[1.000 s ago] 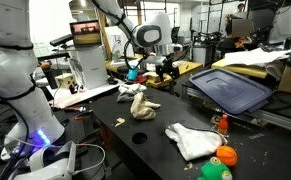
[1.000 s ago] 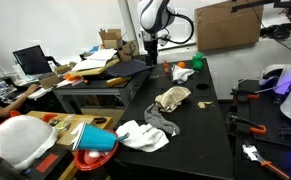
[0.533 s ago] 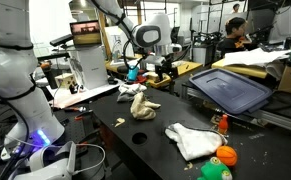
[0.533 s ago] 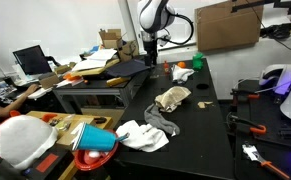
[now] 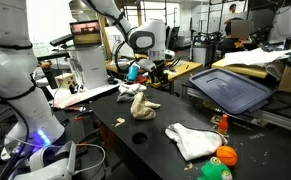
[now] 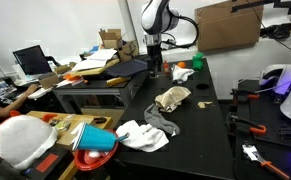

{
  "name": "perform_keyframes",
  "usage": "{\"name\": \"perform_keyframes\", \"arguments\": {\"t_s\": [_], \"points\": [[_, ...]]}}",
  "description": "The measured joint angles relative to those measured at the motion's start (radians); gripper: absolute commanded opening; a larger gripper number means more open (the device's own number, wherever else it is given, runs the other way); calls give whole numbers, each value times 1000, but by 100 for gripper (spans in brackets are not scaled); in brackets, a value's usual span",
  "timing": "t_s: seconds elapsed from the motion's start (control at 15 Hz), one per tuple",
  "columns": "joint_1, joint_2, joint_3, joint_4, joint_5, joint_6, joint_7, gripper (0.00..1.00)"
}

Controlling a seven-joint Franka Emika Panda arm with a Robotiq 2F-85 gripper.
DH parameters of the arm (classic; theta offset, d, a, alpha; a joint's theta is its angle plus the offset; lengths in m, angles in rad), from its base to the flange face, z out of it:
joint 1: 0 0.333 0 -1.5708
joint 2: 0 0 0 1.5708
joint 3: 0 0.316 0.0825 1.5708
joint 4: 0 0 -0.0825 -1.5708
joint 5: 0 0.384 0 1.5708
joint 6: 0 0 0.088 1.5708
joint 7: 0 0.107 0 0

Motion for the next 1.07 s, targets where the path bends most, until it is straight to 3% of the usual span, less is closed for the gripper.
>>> {"name": "perform_keyframes", "arguments": {"t_s": [0.27, 0.6, 1.07], "points": [[0, -53, -3, -79, 51, -46, 6, 100], [0, -132, -71, -209, 49, -74, 88, 100], [0, -179, -173, -348, -6, 22, 354, 100]]}}
